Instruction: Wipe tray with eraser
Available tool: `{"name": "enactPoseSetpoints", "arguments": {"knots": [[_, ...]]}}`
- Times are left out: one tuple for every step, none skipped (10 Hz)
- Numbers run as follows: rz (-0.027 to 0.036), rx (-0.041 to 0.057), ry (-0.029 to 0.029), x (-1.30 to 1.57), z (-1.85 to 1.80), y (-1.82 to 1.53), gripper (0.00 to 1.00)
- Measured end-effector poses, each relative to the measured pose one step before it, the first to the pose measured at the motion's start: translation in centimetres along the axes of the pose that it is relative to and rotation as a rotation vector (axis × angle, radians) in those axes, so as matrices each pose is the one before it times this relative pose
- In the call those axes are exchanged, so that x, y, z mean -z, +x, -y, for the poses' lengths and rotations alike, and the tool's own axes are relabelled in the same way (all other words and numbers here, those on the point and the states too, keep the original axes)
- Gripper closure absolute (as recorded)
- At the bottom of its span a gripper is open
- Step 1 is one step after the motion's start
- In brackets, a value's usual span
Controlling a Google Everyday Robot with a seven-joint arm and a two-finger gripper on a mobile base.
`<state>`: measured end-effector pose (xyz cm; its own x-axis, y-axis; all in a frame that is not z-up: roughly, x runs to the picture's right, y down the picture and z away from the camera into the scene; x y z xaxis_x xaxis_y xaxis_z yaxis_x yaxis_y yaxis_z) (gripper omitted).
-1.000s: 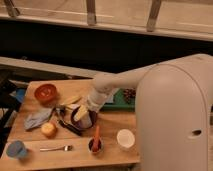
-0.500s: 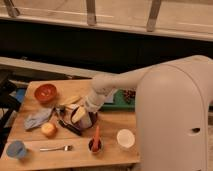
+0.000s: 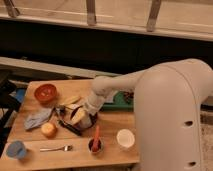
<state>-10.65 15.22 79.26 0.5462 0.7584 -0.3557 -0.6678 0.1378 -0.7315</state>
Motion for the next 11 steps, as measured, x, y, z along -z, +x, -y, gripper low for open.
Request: {"name": "enactPoseSetpoints", "arguments": {"knots": [[0.00537,-0.00638,-0.0011,-0.1,0.262,-0.006,0.2],[0.00634,-0.004,0.00069,-0.079,0.164,-0.122,0.2],[0.008,-0.00813,0.00538,0.022,0.516,-0.027,0.2],[0.00551,-0.00981,0.00453,0.04,0.495,0.034,0.2],[0.00207,-0.00528,0.00275,-0.059,0.303,0.001,0.2],[-0.00071,-0.00317,-0.0006,-0.274,0.126,-0.03,0.2],[-0.00256,-0.00294,-0.00303,-0.399,0.084,0.002,0.2],[-0.00489,-0.00864,-0.0057,-0.605,0.268,0.063,0.2],[-0.00356,-0.00252,-0.00329,-0.396,0.143,0.002,0.2],[-0.00861,0.00326,-0.00499,-0.459,-0.089,-0.006,0.2],[-0.00731,0.00465,-0.0043,-0.369,-0.139,-0.01,0.25]]}}
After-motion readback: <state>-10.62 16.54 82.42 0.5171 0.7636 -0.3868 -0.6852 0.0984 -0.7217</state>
